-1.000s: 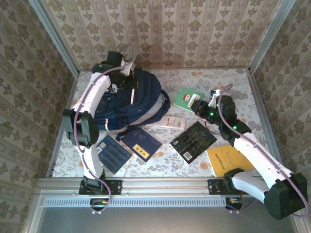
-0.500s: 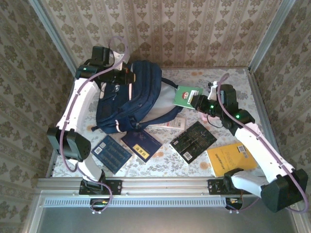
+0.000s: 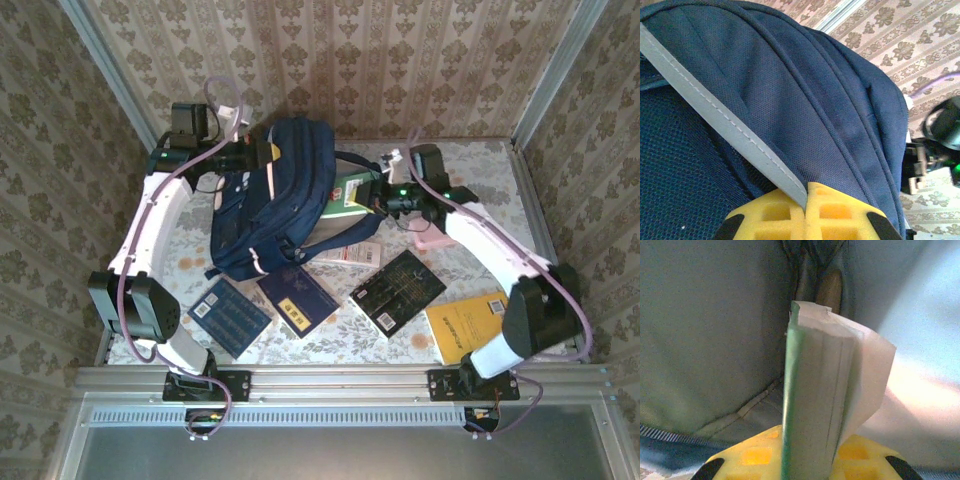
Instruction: Pack the student bag
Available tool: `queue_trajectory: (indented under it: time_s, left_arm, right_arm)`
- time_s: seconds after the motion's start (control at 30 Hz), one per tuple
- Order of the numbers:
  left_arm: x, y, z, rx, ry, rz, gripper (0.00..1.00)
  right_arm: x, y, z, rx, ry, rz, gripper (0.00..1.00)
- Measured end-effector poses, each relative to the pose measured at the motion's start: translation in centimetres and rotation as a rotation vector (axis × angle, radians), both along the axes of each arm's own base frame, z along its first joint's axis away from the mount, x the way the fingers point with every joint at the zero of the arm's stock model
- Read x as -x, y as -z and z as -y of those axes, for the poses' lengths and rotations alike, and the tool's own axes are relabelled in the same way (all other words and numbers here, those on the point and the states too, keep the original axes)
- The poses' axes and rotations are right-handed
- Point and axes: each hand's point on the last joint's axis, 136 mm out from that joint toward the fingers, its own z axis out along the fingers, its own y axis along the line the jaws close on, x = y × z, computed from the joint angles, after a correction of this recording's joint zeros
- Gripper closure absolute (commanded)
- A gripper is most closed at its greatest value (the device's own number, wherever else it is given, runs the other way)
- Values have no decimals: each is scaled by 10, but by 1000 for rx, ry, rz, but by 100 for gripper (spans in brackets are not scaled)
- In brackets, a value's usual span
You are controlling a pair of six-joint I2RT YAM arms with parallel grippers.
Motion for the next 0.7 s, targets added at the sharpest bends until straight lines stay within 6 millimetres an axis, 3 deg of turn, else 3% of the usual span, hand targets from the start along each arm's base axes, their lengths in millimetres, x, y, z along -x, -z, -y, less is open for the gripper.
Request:
queue_trajectory:
  time_s: [0.27,0.4,0.53,0.7]
  left_arm:
    - [-5,3,13,11,25,-13,100]
    - [-2,6,26,9,54,-24,100]
    - [-12,6,34,10,63,-22,100]
    - [-32,13,36,-5,43,-43,100]
  right_arm:
    - [-35,17,-86,-70,-140,-29,100]
    - [-50,54,-117,-56,-176,-69,100]
    - [-66,98,-142,-24,-189,-114,96]
    - [-88,122,-175,21,-178,-115,86]
